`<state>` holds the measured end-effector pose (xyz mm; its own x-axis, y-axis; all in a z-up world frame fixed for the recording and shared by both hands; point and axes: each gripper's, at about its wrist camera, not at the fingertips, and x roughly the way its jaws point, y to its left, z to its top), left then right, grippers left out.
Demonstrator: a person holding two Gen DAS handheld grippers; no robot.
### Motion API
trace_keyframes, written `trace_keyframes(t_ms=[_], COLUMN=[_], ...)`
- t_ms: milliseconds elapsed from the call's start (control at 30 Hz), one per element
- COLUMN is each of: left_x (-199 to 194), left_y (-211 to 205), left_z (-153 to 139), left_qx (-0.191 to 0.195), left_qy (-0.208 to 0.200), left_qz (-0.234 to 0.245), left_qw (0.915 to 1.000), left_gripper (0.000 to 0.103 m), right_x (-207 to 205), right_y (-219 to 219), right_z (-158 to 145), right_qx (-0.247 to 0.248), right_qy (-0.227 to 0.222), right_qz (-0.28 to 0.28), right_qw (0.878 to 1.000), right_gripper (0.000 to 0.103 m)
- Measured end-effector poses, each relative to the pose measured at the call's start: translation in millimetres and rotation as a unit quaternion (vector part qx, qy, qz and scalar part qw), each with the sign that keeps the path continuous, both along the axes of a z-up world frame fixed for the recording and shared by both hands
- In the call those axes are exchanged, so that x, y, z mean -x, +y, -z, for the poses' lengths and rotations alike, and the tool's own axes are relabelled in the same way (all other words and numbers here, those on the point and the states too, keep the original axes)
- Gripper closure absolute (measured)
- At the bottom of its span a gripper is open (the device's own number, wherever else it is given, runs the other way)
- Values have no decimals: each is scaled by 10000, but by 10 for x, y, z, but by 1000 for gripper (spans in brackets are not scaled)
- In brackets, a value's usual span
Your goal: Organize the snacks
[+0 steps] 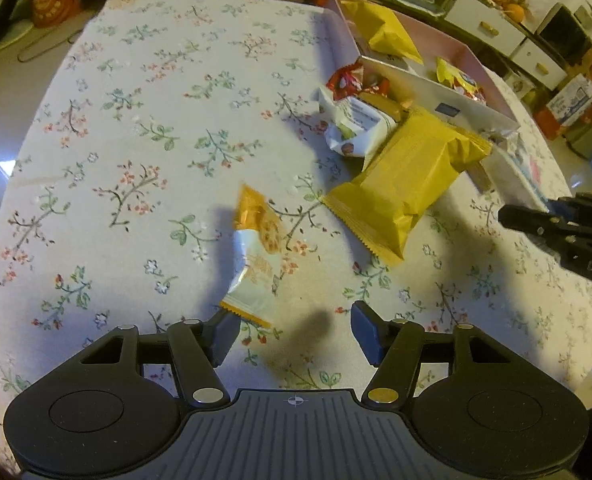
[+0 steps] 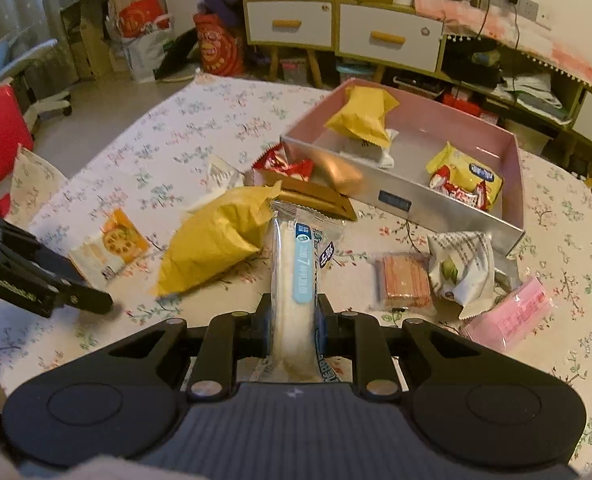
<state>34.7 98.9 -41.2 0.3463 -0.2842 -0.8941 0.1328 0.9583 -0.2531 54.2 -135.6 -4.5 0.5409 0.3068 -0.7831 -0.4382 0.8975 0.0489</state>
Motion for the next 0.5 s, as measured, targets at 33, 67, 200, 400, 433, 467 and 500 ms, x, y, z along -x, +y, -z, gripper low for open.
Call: trace_keyframes(t_ms=[33, 67, 200, 400, 433, 467, 500], left_x=[-1, 0, 12, -36, -56, -86, -111], left_y=[-2, -5, 52, 21, 18, 11, 6], left_z=[4, 0, -76, -101, -81, -38, -2], left_qx=[-21, -50, -96, -590, -682, -769, -826], left_qy=[-1, -39, -199, -764, -815, -849, -874], left_qz=[-13, -6, -58, 49, 83, 108, 144], left_qw=[10000, 10000, 9997, 9953, 9943, 9934, 9926], left_gripper=[43, 43, 42, 41, 41, 41, 41], right_x=[0, -2, 23, -4, -9, -18, -27], right_y=[-13, -29, -77, -152, -151, -151, -154], right_z=[-21, -39, -98, -128, -125, -117, -108], right_qx=[-53, -127, -208, -298, -297, -297, -298], right_qy=[17, 55, 20, -22, -19, -10, 3], right_qz=[-11, -20, 11, 78, 85, 91, 91], right_qw=[10000, 9999, 9998, 9995, 9995, 9995, 9995], right_gripper=[85, 85, 85, 85, 85, 85, 85])
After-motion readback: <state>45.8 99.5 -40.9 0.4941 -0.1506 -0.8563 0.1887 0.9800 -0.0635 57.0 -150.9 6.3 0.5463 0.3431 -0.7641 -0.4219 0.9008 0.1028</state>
